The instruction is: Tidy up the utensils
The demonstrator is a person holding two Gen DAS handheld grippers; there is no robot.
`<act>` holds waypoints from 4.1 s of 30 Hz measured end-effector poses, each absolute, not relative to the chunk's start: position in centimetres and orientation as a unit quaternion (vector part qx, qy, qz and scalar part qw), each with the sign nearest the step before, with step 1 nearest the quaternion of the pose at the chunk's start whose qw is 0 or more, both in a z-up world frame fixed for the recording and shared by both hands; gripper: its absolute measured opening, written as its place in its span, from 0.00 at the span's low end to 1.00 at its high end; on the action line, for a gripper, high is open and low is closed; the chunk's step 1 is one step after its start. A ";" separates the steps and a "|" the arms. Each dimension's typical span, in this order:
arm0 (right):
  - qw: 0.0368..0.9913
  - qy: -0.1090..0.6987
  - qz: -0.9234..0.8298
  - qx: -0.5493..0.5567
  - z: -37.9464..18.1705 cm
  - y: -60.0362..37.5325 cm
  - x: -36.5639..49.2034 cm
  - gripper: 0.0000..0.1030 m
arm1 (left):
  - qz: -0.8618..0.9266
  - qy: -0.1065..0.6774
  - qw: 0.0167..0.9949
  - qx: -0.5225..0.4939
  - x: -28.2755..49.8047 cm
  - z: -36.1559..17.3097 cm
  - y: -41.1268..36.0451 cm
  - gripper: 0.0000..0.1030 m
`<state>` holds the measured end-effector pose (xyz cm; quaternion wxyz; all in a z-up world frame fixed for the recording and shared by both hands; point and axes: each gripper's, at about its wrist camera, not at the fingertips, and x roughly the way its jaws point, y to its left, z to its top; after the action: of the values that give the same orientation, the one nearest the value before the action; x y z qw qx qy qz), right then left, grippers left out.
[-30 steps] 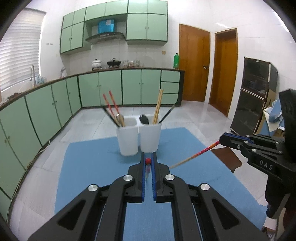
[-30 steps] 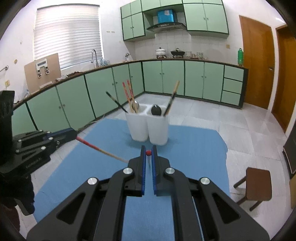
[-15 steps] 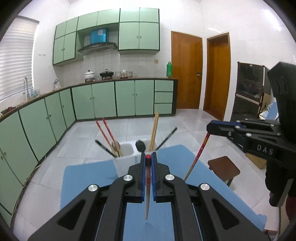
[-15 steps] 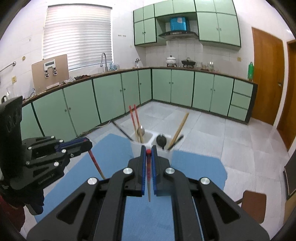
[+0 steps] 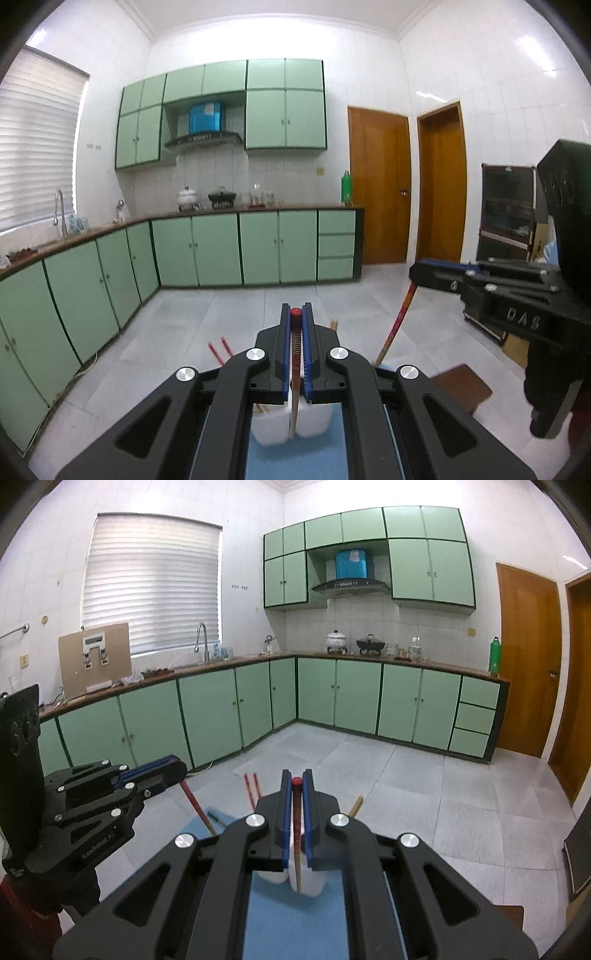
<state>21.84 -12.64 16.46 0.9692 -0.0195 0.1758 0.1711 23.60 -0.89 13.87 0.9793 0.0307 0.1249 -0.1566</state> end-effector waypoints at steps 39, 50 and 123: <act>0.973 0.210 0.090 0.015 8.3 -13.5 28.9 0.56 | -0.120 0.197 0.973 0.009 33.4 6.1 0.3 0.42; 0.985 0.158 0.069 0.006 8.7 -16.3 18.5 0.92 | -0.102 0.177 0.979 0.005 24.9 6.6 1.8 0.74; 0.975 0.189 0.118 -0.006 5.5 -11.7 4.7 0.94 | -0.085 0.153 0.985 0.006 8.1 6.0 2.6 0.88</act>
<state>4.74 -11.71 5.46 0.9749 -0.0056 0.1888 0.1178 8.09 2.65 5.99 0.9845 0.0056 0.1532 -0.0848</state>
